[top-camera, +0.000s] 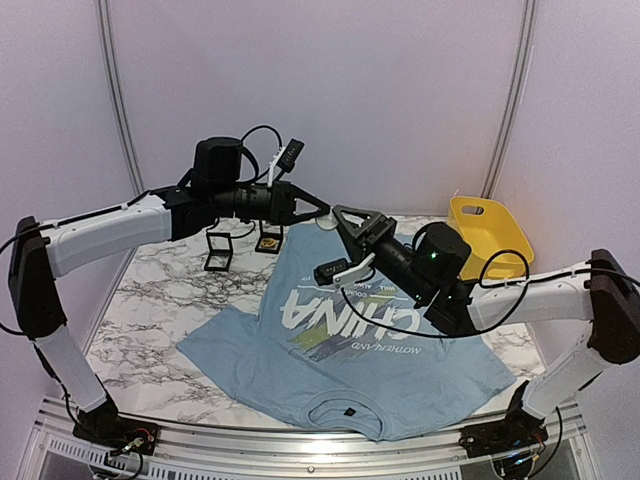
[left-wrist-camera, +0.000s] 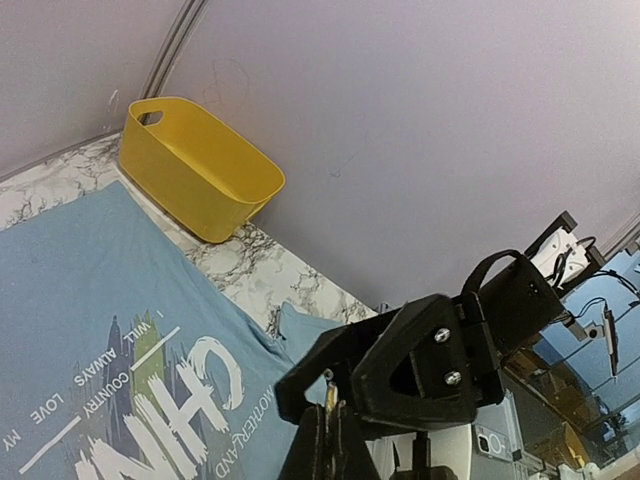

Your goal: Pin the brooch onto the clothing

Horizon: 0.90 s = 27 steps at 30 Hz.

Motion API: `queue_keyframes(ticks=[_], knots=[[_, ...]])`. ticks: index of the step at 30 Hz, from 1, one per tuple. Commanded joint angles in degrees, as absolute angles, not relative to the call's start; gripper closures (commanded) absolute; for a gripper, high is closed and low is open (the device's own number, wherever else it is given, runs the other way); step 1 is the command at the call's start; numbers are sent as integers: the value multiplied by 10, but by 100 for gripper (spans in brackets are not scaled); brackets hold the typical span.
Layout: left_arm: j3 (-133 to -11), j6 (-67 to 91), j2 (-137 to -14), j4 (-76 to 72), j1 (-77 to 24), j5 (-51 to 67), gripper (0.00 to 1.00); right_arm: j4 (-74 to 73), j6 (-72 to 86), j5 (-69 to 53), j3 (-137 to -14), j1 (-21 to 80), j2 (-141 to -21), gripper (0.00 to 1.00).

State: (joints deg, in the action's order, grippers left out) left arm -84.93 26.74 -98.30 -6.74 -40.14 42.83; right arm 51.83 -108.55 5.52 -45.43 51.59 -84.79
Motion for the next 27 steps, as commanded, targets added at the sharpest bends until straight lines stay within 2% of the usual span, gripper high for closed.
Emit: queue_keyframes(ticks=[1,2,4,8,11,12,13,16,18,20,22,25,27], knots=[[-819,225,-938,-81,-413,374,100,585,-990,78,-481,517,-856,47],[-813,215,-924,-95,-413,353,100,600,-959,83,-476,516,-853,37],[-791,198,-904,-118,-415,318,100,620,-879,90,-466,517,-844,28],[-777,130,-878,-133,-437,263,100,544,-625,62,-458,510,-782,18],[-756,110,-864,-176,-448,269,100,380,-415,-77,-485,465,-725,16],[-748,107,-859,-190,-452,270,100,335,-348,-141,-498,442,-713,5],[-741,103,-854,-202,-454,268,100,308,-290,-185,-507,425,-705,2],[-715,96,-838,-241,-461,256,100,278,-122,-266,-524,385,-693,3],[-688,105,-826,-298,-466,239,100,321,-5,-293,-517,373,-697,7],[-658,124,-819,-359,-470,229,100,389,130,-289,-501,374,-723,22],[-647,138,-822,-397,-475,226,100,487,244,-300,-483,378,-754,30],[-646,145,-832,-413,-484,217,100,603,287,-288,-461,418,-788,33],[-648,155,-838,-419,-486,219,100,599,263,-271,-474,446,-804,33]])
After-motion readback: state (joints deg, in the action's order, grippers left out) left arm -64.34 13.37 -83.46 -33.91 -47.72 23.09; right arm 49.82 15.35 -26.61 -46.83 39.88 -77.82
